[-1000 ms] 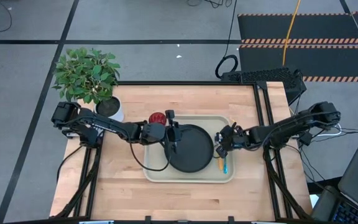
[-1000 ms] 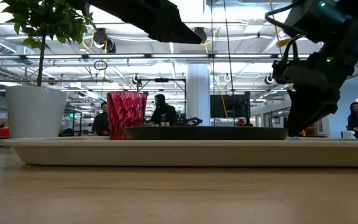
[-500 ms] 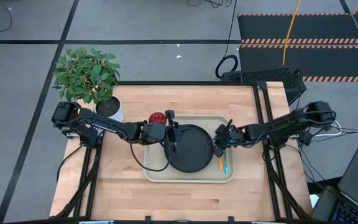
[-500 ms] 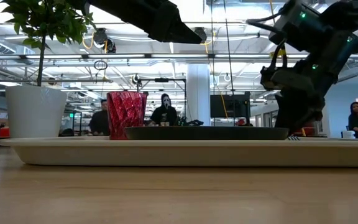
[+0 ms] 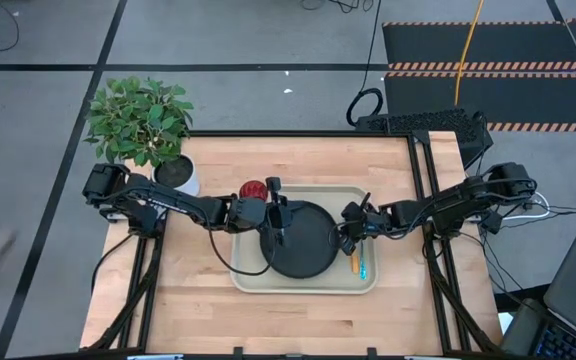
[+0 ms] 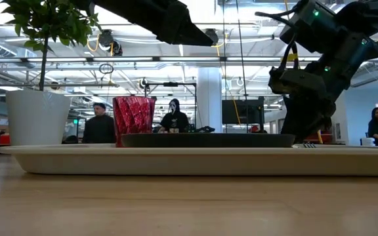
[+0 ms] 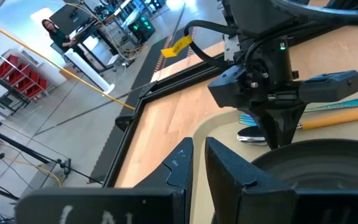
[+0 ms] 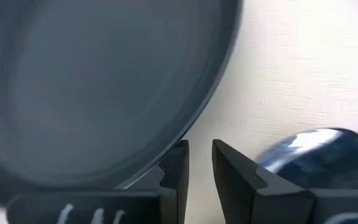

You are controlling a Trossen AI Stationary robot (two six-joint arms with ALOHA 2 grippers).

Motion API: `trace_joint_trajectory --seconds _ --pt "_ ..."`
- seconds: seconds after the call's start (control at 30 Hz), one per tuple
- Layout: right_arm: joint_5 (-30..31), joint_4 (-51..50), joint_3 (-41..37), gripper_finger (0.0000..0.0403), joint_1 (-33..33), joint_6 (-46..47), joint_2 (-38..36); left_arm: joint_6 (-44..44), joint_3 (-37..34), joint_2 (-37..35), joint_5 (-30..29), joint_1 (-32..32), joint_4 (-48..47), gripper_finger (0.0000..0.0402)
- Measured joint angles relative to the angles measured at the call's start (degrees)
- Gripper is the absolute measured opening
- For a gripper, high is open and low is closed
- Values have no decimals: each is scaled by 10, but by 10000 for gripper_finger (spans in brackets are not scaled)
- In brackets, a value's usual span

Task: Pick and place plate/cup/fork/spoon on tray
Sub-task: Adjust the plate on the tray

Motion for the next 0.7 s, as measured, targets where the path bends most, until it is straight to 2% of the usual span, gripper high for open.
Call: trace_joint_trajectory --seconds 0.17,0.5,0.7 --pt "-23 2 11 64 2 -25 0 0 0 0 0 0 0 47" --pt "-24 -2 11 64 16 -55 -2 -1 0 0 0 0 0 47" --pt "7 -4 13 64 -9 -125 -26 -1 0 0 0 0 0 47"
